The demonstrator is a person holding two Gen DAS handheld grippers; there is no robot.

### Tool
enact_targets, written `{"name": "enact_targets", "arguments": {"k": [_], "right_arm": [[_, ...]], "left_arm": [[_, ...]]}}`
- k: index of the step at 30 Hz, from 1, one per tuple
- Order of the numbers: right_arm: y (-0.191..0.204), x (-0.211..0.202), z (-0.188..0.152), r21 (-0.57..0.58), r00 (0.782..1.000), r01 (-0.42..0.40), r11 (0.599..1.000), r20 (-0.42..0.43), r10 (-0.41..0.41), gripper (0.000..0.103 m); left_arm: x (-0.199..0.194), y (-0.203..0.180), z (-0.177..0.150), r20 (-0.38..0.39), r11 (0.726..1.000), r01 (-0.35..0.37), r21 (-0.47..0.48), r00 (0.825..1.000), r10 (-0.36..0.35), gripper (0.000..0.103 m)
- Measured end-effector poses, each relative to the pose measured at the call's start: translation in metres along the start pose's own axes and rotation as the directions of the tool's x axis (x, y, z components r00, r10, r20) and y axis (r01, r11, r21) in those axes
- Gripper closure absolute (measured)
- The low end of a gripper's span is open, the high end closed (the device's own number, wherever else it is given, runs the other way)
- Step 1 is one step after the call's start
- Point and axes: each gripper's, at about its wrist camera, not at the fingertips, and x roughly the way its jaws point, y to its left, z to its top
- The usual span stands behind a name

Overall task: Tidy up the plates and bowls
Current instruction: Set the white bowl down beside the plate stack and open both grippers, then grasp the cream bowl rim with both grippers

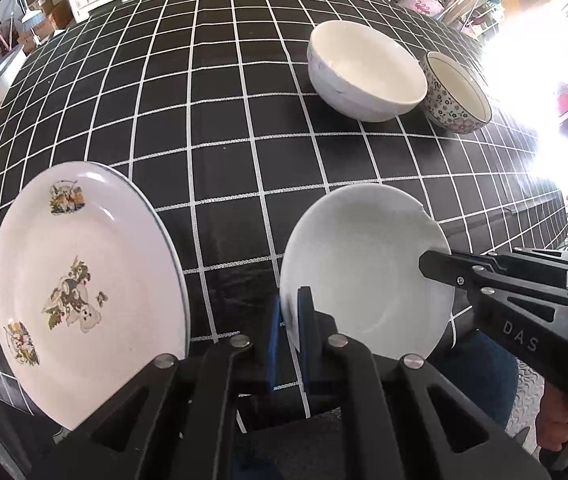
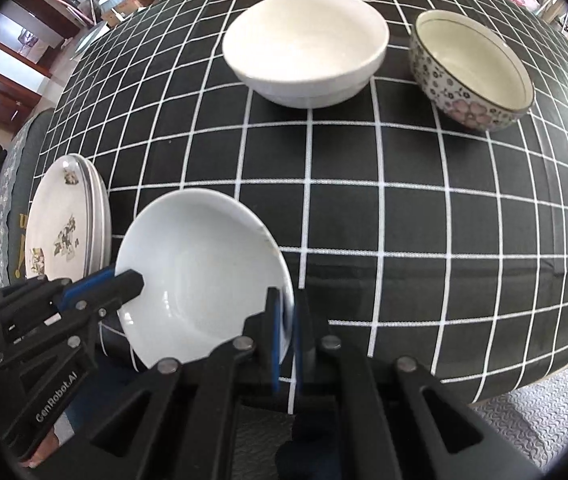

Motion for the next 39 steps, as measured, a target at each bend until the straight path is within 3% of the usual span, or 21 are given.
{"name": "enact_targets", "arguments": {"k": [10, 15, 18, 20, 28, 30, 35, 39], "right_arm": [[0.005, -0.020, -0.003, -0.053, 0.996, 0.058, 0.997, 0.074, -0.054, 0.095], [0.003, -0.047, -0.002, -0.074, 0.986, 0.074, 0.994, 0.158, -0.062, 0.095], [0.001, -0.063, -0.002, -0.096, 0.973, 0.084, 0.992, 0.221, -0.061, 0.094], [0.001, -0.071, 0.003, -0.116, 0.969, 0.083, 0.990, 0.242, -0.053, 0.094], [-0.018, -0.101, 0.030, -0.080, 0.949, 0.054, 0.995, 0.313, -0.026, 0.093], [-0.020, -0.106, 0.040, -0.074, 0.946, 0.043, 0.996, 0.325, -0.017, 0.088], [-0.024, -0.109, 0.064, -0.069, 0.932, 0.064, 0.996, 0.361, -0.035, 0.045], [-0.028, -0.105, 0.081, -0.071, 0.931, 0.077, 0.994, 0.363, -0.046, 0.044]], "left_arm": [[-0.007, 0.001, -0.002, 0.023, 1.000, -0.009, 0.002, 1.000, 0.009, 0.095], [-0.030, -0.001, -0.002, 0.085, 1.000, -0.018, 0.005, 0.996, 0.018, 0.084], [-0.048, -0.003, 0.002, 0.144, 0.999, -0.032, 0.013, 0.989, 0.029, 0.079], [-0.061, -0.007, 0.006, 0.182, 0.999, -0.035, 0.021, 0.983, 0.030, 0.065], [-0.101, -0.022, 0.040, 0.284, 0.991, -0.105, 0.081, 0.956, 0.078, 0.060], [-0.106, -0.023, 0.051, 0.294, 0.991, -0.102, 0.083, 0.953, 0.073, 0.060], [-0.110, -0.029, 0.086, 0.298, 0.989, -0.101, 0.105, 0.952, 0.065, 0.056], [-0.101, -0.032, 0.108, 0.292, 0.985, -0.118, 0.122, 0.953, 0.078, 0.056]]}}
